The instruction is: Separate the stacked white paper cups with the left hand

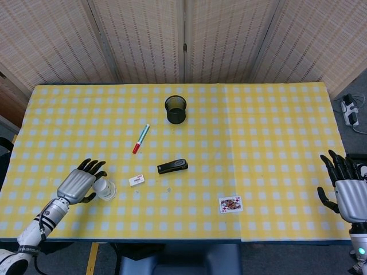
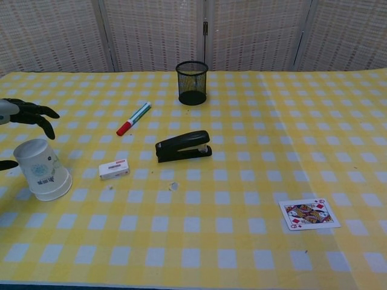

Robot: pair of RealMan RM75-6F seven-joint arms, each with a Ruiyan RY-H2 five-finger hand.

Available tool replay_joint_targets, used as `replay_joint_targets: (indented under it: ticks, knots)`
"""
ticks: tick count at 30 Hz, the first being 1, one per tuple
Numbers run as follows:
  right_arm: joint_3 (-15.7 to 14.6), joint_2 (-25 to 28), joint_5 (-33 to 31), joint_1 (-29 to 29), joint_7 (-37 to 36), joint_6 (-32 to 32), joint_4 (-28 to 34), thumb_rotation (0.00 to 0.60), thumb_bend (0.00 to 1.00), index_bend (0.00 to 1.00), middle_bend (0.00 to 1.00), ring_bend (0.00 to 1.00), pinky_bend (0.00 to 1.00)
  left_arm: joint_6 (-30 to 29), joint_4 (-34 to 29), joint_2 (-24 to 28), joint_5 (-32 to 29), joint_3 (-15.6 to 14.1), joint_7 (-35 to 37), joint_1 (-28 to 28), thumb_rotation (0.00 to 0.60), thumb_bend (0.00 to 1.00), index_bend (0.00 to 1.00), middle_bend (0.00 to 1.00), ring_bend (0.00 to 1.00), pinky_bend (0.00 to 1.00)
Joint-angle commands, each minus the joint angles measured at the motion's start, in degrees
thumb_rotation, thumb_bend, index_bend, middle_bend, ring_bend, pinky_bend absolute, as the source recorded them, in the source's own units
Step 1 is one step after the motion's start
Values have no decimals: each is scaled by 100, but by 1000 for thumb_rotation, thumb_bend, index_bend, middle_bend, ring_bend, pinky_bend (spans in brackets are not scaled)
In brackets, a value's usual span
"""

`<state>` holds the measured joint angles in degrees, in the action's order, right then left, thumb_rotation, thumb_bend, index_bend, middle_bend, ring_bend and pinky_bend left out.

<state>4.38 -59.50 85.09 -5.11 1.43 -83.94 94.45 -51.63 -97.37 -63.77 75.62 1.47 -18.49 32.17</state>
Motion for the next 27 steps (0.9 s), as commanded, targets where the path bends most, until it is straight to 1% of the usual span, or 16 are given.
replay_joint_targets:
  ticks: [1,11,20,27]
  knots:
    - [-1,4,0,2,4,-3,8,600,455,0,0,0,0,-33,23,-21,27,-15,24,-6,600,389,289,96,72,51]
    - [-9,25,0,17,22,-15,61,600,456,0,0,0,0,-158,133,-97,156,-65,129,-24,600,389,314,112,84,58]
    - [-15,29,-5,34,42,-30,91,600,455,0,0,0,0,-264,183,-131,258,-76,219,-31,600,390,372,147,111,74]
    - [-9,41,-4,43,49,-49,109,600,456,0,0,0,0,-331,66,-37,293,-81,188,-34,600,391,394,166,122,77]
